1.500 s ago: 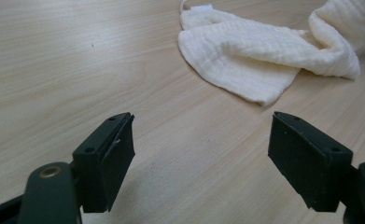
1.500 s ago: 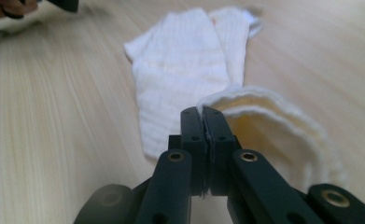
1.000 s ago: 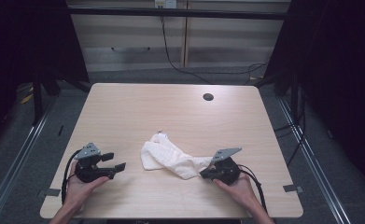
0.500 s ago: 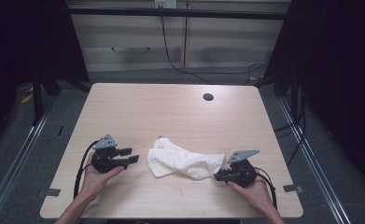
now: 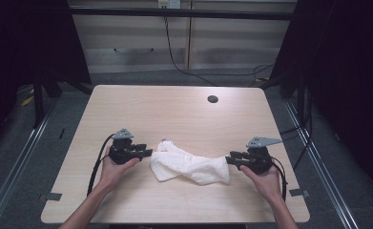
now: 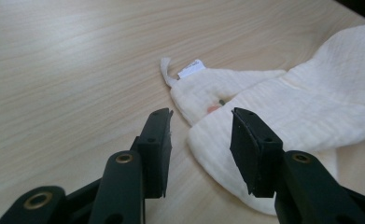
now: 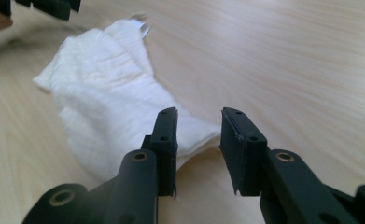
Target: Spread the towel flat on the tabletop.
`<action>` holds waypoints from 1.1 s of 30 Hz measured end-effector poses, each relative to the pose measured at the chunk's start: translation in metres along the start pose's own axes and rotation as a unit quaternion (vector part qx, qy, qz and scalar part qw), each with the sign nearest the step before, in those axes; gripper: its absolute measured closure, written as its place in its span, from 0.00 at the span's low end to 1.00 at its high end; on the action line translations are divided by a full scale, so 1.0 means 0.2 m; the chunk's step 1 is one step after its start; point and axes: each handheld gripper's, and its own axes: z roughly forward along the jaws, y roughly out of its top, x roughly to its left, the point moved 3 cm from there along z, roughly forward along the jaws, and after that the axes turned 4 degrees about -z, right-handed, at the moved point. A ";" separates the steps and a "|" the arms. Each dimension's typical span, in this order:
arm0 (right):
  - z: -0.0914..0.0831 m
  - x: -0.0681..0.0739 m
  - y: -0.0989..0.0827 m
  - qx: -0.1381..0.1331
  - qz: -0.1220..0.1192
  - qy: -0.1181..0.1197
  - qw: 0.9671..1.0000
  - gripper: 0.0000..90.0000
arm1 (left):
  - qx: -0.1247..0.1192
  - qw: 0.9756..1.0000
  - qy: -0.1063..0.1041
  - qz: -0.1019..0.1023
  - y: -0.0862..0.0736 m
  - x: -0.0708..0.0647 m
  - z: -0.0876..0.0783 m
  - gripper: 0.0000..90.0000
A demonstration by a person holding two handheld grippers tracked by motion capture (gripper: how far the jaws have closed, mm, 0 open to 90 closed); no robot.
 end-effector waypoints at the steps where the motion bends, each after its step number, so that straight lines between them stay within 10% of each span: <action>1: 0.01 -0.01 0.01 -0.006 0.004 -0.001 1.000 0.75 | 0.002 1.000 -0.002 -0.003 0.00 0.00 0.02 0.66; 9: 0.04 -0.05 0.01 -0.016 0.015 -0.005 1.000 0.72 | 0.021 1.000 -0.003 -0.004 -0.02 -0.01 0.11 0.57; 21: 0.04 -0.04 -0.01 -0.011 0.014 -0.004 1.000 0.68 | 0.048 0.997 -0.011 0.051 -0.04 -0.08 0.13 0.94; 33: -0.03 -0.04 0.00 -0.034 0.019 -0.012 0.999 0.64 | -0.031 0.998 -0.028 0.046 0.08 -0.11 -0.07 0.95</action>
